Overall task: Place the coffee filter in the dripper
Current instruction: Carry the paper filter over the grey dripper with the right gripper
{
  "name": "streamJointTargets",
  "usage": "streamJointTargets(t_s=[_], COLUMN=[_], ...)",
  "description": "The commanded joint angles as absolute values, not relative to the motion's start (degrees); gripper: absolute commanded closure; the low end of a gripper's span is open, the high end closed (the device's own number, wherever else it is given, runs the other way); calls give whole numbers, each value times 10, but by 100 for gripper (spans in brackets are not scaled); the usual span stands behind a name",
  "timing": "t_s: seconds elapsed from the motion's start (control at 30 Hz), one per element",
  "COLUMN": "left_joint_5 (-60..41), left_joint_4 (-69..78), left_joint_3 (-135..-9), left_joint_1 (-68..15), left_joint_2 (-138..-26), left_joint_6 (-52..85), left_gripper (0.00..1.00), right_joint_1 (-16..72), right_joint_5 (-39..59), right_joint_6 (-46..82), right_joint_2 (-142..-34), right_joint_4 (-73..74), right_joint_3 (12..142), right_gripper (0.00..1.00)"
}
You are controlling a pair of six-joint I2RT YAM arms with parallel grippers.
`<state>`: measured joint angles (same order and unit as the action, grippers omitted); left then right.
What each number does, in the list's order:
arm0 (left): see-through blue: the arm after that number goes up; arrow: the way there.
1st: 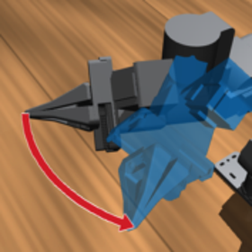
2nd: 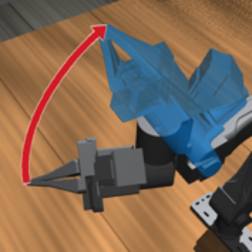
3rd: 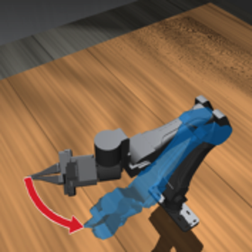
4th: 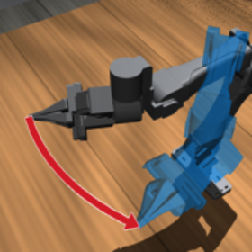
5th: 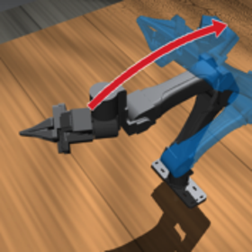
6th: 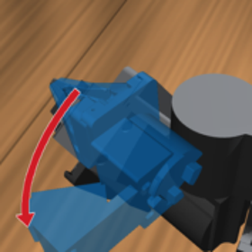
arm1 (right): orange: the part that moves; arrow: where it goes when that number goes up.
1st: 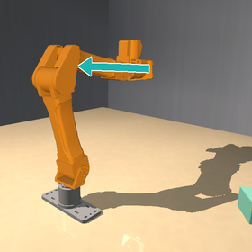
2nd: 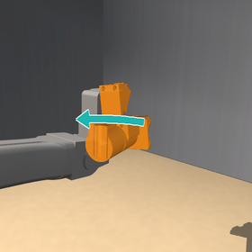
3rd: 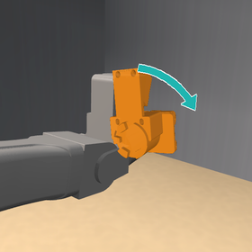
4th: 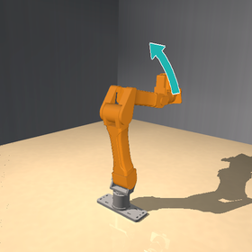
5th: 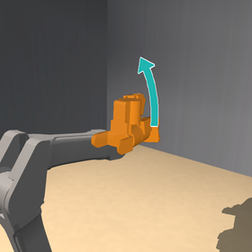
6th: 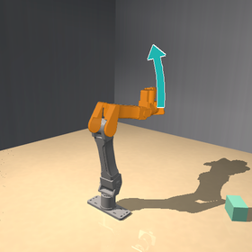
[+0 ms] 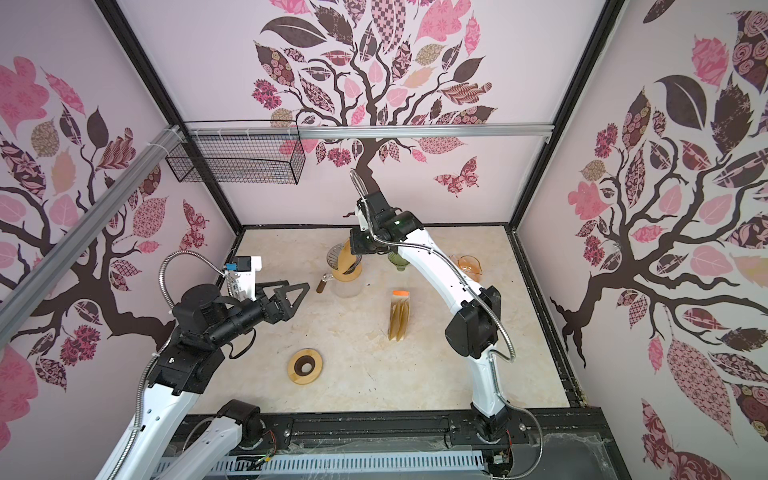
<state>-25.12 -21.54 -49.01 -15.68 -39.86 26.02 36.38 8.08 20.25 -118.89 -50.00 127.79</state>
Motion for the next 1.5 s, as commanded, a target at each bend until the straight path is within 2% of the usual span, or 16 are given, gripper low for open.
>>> streamJointTargets(t_s=[0.0,0.93,1.47], left_joint_5=[-251,-246,-234], left_joint_4=[-201,-203,-209], left_joint_3=[-476,-477,-477], left_joint_1=[-157,-157,-157], left_joint_2=[-397,-403,-414], left_joint_6=[253,253,252], left_gripper=[2,2,2], right_joint_1=[369,381,381], right_joint_5=[55,-3,4], right_joint_6=[186,164,163], right_joint_2=[-1222,-1315,-1298], right_joint_4=[-535,-591,-582], right_joint_3=[1317,1402,1407], right_gripper=[100,100,90])
